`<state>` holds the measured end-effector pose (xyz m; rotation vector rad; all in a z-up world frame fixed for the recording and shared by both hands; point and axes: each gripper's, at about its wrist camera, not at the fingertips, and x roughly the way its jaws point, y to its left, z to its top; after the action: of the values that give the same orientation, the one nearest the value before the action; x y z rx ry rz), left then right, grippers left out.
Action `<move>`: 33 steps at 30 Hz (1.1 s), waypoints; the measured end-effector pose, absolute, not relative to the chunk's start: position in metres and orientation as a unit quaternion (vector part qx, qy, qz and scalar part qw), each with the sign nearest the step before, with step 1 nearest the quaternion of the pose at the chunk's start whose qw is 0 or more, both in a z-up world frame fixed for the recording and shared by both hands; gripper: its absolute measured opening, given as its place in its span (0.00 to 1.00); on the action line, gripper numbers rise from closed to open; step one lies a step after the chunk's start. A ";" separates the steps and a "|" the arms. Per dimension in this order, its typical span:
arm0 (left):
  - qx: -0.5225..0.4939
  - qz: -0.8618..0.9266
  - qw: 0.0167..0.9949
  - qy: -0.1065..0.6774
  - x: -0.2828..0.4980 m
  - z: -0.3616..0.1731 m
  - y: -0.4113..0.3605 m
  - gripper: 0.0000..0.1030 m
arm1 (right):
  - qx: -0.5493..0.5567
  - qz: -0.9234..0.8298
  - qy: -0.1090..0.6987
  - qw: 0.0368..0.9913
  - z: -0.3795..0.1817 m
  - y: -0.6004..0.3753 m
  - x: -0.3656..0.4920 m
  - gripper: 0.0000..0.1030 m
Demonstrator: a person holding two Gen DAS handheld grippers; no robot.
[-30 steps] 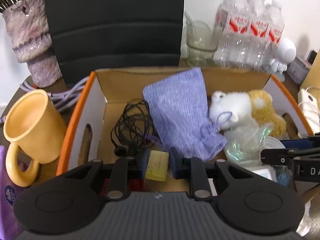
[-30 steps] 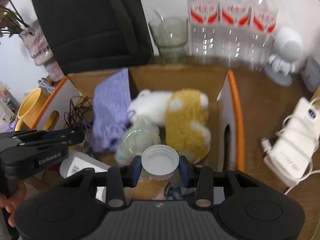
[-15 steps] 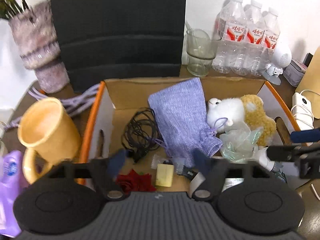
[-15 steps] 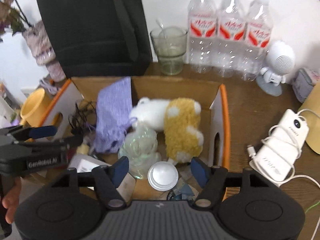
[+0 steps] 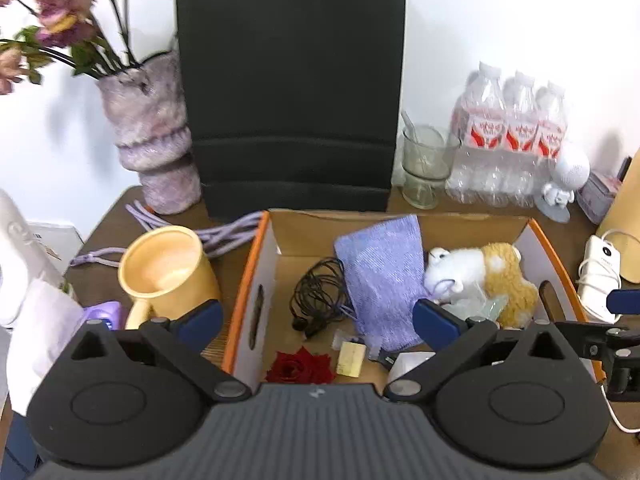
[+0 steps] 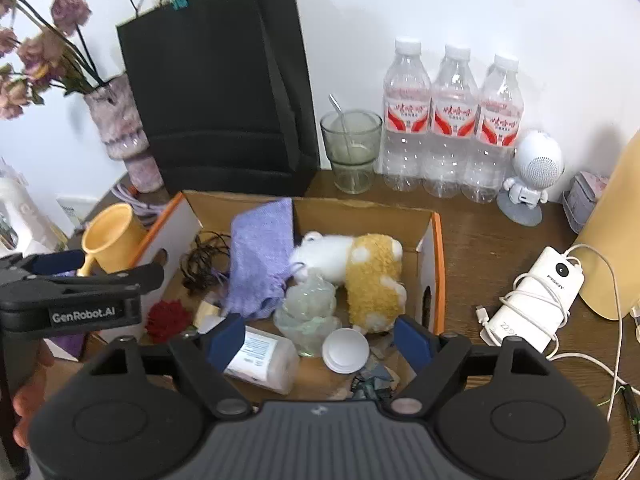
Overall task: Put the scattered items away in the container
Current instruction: 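Withdraw both grippers from the box toward the items beside it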
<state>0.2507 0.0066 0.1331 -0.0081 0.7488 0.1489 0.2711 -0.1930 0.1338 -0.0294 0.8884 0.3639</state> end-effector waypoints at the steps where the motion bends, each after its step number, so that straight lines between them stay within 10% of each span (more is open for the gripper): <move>1: -0.005 0.075 0.931 0.358 0.247 0.133 0.007 1.00 | -0.013 0.177 0.422 0.889 0.134 -0.193 0.267 0.81; 14: 0.021 0.050 0.985 0.166 0.174 0.117 -0.007 1.00 | 0.011 0.197 0.224 0.955 0.112 -0.194 0.201 0.89; 33: -0.037 -0.018 0.970 0.241 0.090 0.052 0.015 1.00 | 0.012 0.213 0.217 0.953 0.074 -0.229 0.101 0.86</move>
<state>0.0896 0.0154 0.0515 -0.0738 0.4876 -0.0358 0.1007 -0.2289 0.0738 0.0237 0.4420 0.4325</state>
